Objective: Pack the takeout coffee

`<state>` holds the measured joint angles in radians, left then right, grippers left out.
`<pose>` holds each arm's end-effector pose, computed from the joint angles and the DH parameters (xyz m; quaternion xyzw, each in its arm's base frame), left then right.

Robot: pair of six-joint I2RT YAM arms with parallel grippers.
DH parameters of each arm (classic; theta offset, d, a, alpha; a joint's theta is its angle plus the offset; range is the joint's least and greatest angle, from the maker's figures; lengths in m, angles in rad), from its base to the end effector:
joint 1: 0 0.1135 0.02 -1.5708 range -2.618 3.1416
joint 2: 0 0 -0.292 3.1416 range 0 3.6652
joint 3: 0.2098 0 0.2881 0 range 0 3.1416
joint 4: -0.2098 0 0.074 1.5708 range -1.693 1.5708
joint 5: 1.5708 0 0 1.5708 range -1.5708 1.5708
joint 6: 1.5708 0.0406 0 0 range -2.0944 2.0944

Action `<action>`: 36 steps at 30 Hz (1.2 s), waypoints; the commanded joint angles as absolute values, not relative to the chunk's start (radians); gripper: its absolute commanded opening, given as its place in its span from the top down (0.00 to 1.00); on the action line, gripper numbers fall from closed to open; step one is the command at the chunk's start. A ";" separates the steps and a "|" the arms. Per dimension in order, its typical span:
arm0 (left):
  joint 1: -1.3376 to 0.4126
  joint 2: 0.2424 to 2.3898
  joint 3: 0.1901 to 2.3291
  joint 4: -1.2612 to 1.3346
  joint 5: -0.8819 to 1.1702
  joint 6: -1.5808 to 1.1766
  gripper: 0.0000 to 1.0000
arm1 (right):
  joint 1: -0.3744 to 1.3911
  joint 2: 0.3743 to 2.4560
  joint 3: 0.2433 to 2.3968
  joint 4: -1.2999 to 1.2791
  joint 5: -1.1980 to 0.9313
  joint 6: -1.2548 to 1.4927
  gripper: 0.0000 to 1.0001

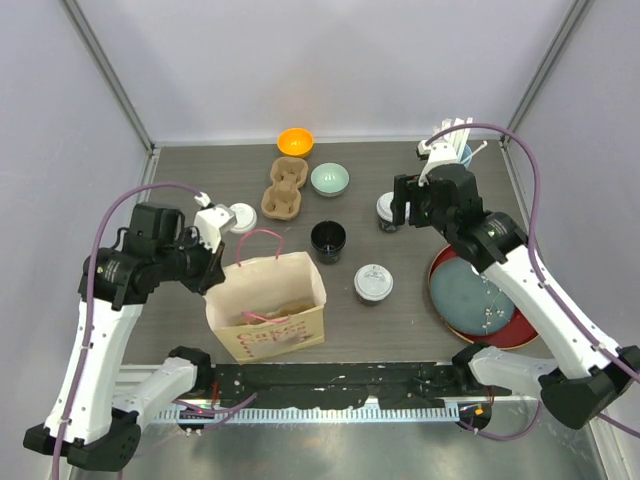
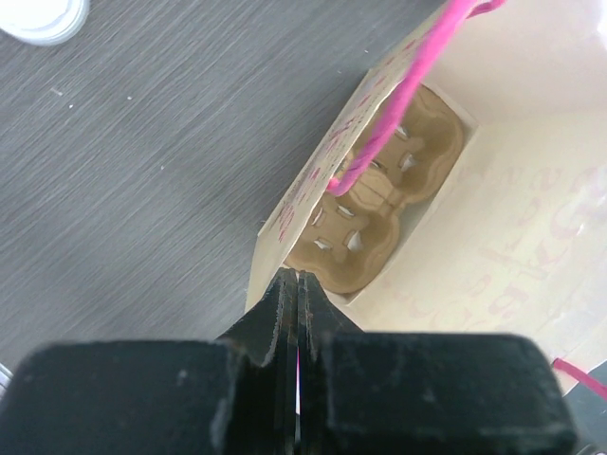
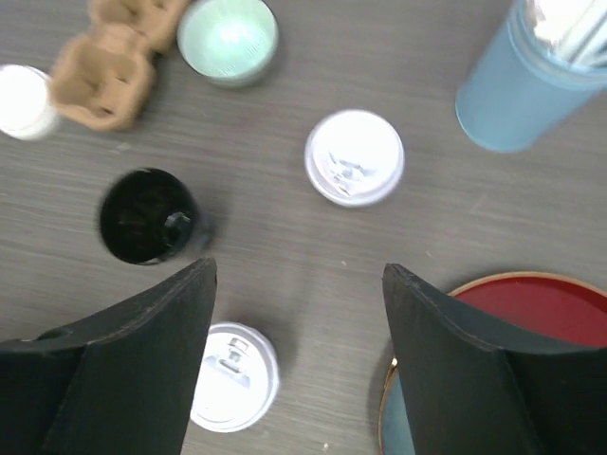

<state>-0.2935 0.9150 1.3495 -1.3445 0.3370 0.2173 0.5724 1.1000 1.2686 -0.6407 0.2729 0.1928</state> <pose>0.1313 -0.0537 0.4293 0.2882 0.8885 -0.1707 0.3136 0.2211 0.1295 0.4287 -0.0897 0.8432 0.0855 0.5232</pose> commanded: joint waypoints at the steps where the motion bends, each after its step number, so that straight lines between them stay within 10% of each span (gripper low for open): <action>1: -0.224 0.904 1.345 -1.344 0.371 0.225 1.00 | 0.489 1.147 1.240 -0.643 0.132 0.170 0.29; 15: -0.072 0.842 1.344 -1.393 0.526 0.265 1.00 | 0.316 1.262 1.118 -0.465 0.216 0.327 0.28; 21: -0.072 0.818 1.443 -1.451 0.532 0.362 0.45 | 0.298 1.282 1.118 -0.436 0.225 0.377 0.28; 24: -0.074 0.877 1.526 -1.494 0.531 0.470 0.33 | 0.299 1.279 1.121 -0.443 0.229 0.449 0.33; 36: -0.141 1.063 1.535 -1.597 0.639 0.724 0.22 | 0.302 1.416 1.273 -0.577 0.281 0.562 0.42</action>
